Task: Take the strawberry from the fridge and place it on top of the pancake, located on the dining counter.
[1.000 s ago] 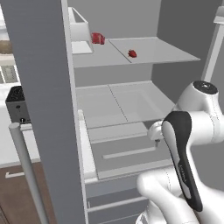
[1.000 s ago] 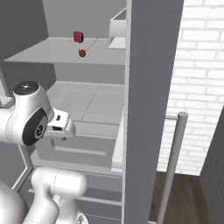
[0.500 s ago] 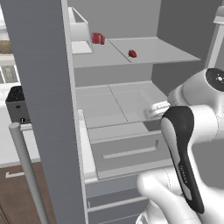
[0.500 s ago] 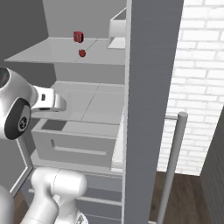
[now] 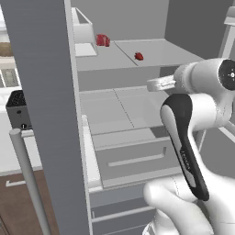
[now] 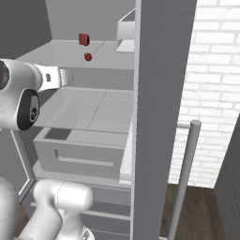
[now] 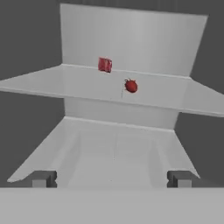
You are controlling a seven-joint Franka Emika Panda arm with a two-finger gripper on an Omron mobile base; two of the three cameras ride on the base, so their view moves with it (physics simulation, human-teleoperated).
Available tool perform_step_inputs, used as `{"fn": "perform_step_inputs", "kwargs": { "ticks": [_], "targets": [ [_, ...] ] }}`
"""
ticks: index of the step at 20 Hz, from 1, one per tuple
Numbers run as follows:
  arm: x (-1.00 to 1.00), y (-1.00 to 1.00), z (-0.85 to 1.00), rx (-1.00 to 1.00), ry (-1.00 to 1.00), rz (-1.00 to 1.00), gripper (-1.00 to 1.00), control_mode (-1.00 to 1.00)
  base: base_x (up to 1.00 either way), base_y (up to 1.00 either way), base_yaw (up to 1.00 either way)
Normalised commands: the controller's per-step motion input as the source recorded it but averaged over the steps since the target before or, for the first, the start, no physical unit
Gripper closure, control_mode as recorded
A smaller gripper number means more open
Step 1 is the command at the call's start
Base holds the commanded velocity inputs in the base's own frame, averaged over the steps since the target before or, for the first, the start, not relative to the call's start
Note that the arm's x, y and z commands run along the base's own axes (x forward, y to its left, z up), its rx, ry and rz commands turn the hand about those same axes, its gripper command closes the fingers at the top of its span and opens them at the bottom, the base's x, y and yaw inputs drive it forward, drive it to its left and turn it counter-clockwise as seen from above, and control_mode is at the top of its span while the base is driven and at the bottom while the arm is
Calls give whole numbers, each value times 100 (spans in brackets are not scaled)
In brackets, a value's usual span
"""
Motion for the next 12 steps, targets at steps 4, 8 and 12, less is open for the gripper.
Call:
{"fn": "perform_step_inputs", "kwargs": {
  "ticks": [4, 8, 12],
  "targets": [
    [49, -37, 44, 5, -22, -19, -100, -100, 0, 0, 0],
    [23, -23, 45, 13, -6, -9, -100, -100, 0, 0, 0],
    [65, -7, 14, 15, -3, 0, -100, -100, 0, 0, 0]
  ]
}}
